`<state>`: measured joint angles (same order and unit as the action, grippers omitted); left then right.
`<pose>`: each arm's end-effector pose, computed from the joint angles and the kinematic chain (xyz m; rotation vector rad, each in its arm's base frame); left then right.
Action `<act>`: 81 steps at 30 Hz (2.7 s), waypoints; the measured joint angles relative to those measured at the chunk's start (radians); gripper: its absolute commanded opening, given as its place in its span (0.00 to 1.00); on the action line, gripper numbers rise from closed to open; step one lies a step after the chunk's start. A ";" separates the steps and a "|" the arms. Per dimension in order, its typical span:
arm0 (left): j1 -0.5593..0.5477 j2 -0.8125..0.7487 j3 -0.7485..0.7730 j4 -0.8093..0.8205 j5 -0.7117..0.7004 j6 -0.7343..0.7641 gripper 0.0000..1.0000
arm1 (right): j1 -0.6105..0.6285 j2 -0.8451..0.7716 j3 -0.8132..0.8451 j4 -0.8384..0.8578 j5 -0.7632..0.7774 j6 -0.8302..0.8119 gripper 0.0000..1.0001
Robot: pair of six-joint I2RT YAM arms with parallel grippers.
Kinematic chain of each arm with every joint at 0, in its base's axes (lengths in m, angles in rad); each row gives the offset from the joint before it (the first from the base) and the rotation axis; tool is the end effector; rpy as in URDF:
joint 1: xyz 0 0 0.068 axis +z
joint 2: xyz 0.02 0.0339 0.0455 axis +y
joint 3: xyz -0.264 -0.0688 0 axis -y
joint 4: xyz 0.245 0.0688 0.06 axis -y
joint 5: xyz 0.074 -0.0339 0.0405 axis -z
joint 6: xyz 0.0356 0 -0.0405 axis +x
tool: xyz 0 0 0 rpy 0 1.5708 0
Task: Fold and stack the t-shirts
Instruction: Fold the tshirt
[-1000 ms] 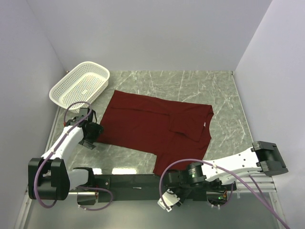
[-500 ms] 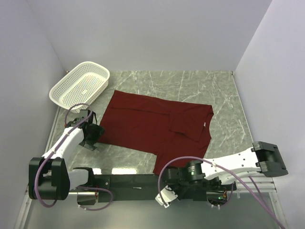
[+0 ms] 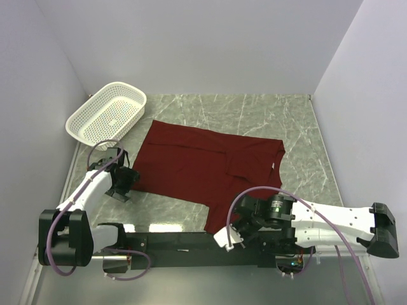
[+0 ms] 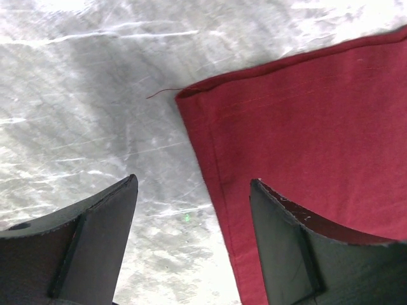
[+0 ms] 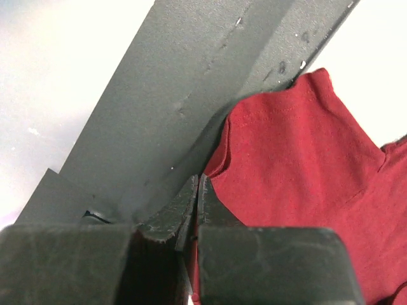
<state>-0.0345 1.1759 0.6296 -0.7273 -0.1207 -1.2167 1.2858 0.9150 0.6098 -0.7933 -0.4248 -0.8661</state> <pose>0.1910 -0.0023 0.1766 -1.5976 2.3345 -0.1094 0.0307 0.1568 0.2116 -2.4283 1.1521 0.7007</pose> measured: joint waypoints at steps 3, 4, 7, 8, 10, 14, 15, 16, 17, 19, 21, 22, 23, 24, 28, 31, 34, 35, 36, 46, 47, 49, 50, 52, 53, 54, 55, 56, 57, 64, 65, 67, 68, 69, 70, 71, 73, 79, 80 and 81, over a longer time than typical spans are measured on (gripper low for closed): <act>0.000 0.000 0.000 -0.016 -0.008 -0.004 0.73 | -0.029 -0.006 0.000 -0.010 -0.016 -0.008 0.00; 0.000 0.000 0.000 -0.022 -0.014 -0.008 0.72 | -0.035 -0.007 0.000 -0.011 -0.020 -0.009 0.00; 0.001 0.000 0.000 -0.023 -0.043 -0.014 0.61 | -0.048 -0.012 0.000 -0.016 -0.030 -0.013 0.00; 0.003 0.003 0.000 -0.018 -0.055 -0.016 0.58 | -0.051 -0.014 0.000 -0.016 -0.033 -0.014 0.00; 0.008 0.024 0.009 -0.013 -0.077 -0.017 0.45 | -0.061 -0.018 0.000 -0.017 -0.037 -0.014 0.00; 0.018 0.134 0.072 0.001 -0.109 0.001 0.34 | -0.078 -0.019 0.000 -0.021 -0.042 -0.014 0.00; 0.019 0.157 0.084 0.011 -0.113 0.005 0.34 | -0.082 -0.021 0.000 -0.023 -0.044 -0.014 0.00; 0.020 0.172 0.092 0.018 -0.114 0.011 0.34 | -0.086 -0.023 0.000 -0.024 -0.045 -0.014 0.00; 0.020 0.182 0.094 0.026 -0.115 0.013 0.34 | -0.091 -0.025 0.000 -0.024 -0.048 -0.014 0.00; 0.020 0.187 0.094 0.028 -0.117 0.022 0.34 | -0.102 -0.028 0.000 -0.024 -0.052 -0.015 0.00; 0.020 0.186 0.094 0.030 -0.120 0.026 0.34 | -0.109 -0.029 0.000 -0.024 -0.055 -0.016 0.00; 0.021 0.186 0.094 0.030 -0.122 0.027 0.34 | -0.113 -0.029 0.000 -0.024 -0.056 -0.016 0.00; 0.021 0.186 0.094 0.030 -0.125 0.028 0.35 | -0.113 -0.029 0.000 -0.024 -0.056 -0.018 0.00; 0.023 0.185 0.094 0.030 -0.127 0.028 0.35 | -0.114 -0.029 0.000 -0.024 -0.057 -0.018 0.00; 0.027 0.182 0.094 0.029 -0.137 0.035 0.36 | -0.119 -0.029 0.000 -0.025 -0.059 -0.018 0.00; 0.027 0.182 0.093 0.025 -0.139 0.050 0.36 | -0.128 -0.029 0.000 -0.026 -0.060 -0.018 0.00; 0.032 0.165 0.085 0.027 -0.140 0.056 0.35 | -0.137 -0.030 0.000 -0.026 -0.060 -0.018 0.00; 0.035 0.160 0.082 0.027 -0.140 0.058 0.34 | -0.139 -0.030 0.000 -0.026 -0.060 -0.018 0.00; 0.041 0.157 0.080 0.027 -0.140 0.059 0.29 | -0.140 -0.030 0.000 -0.027 -0.060 -0.018 0.00; 0.066 0.208 0.077 0.064 -0.138 0.082 0.12 | -0.195 -0.064 0.000 -0.032 -0.063 -0.018 0.00; 0.067 0.205 0.077 0.066 -0.138 0.084 0.11 | -0.204 -0.071 0.000 -0.033 -0.063 -0.018 0.00; 0.069 0.191 0.075 0.070 -0.138 0.095 0.05 | -0.221 -0.085 0.000 -0.034 -0.064 -0.018 0.00; 0.069 0.174 0.072 0.071 -0.136 0.101 0.02 | -0.230 -0.094 0.000 -0.035 -0.063 -0.018 0.00; 0.071 0.131 0.070 0.071 -0.130 0.114 0.00 | -0.253 -0.113 0.006 -0.044 -0.064 -0.019 0.00; 0.071 0.105 0.070 0.071 -0.127 0.122 0.00 | -0.262 -0.119 0.013 -0.049 -0.064 -0.019 0.00; 0.071 0.068 0.070 0.073 -0.120 0.129 0.00 | -0.274 -0.127 0.021 -0.054 -0.066 -0.018 0.00; 0.071 0.039 0.070 0.072 -0.115 0.133 0.00 | -0.284 -0.133 0.031 -0.058 -0.067 -0.019 0.00; 0.071 0.009 0.071 0.071 -0.111 0.137 0.00 | -0.299 -0.140 0.045 -0.067 -0.071 -0.019 0.00; 0.071 -0.018 0.072 0.069 -0.108 0.141 0.00 | -0.317 -0.146 0.061 -0.077 -0.075 -0.018 0.00; 0.071 -0.064 0.109 0.057 -0.076 0.161 0.00 | -0.473 -0.209 0.178 -0.111 -0.089 -0.007 0.00; 0.071 -0.057 0.115 0.058 -0.071 0.164 0.00 | -0.500 -0.218 0.181 -0.111 -0.084 0.000 0.00; 0.071 -0.037 0.127 0.060 -0.060 0.171 0.00 | -0.558 -0.235 0.181 -0.112 -0.067 0.017 0.00; 0.071 -0.024 0.134 0.064 -0.056 0.177 0.00 | -0.585 -0.242 0.181 -0.111 -0.054 0.028 0.00; 0.071 -0.010 0.142 0.066 -0.051 0.181 0.00 | -0.618 -0.249 0.182 -0.110 -0.042 0.039 0.00; 0.071 0.002 0.150 0.069 -0.049 0.184 0.00 | -0.646 -0.254 0.183 -0.110 -0.032 0.047 0.00; 0.071 0.019 0.161 0.073 -0.042 0.187 0.00 | -0.672 -0.257 0.185 -0.111 -0.023 0.057 0.00; 0.071 0.048 0.183 0.079 -0.032 0.194 0.00 | -0.718 -0.260 0.197 -0.111 -0.006 0.070 0.00; 0.071 0.108 0.230 0.100 -0.019 0.226 0.00 | -0.842 -0.267 0.261 -0.111 0.042 0.097 0.00; 0.071 0.114 0.236 0.101 -0.015 0.230 0.00 | -0.865 -0.268 0.274 -0.113 0.050 0.100 0.00; 0.071 0.123 0.243 0.104 -0.012 0.233 0.00 | -0.881 -0.270 0.285 -0.113 0.055 0.104 0.00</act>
<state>0.0360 1.2987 0.8722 -0.6235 -0.1329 -0.9833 0.4049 0.6453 0.8951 -0.9062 -0.3695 -0.7620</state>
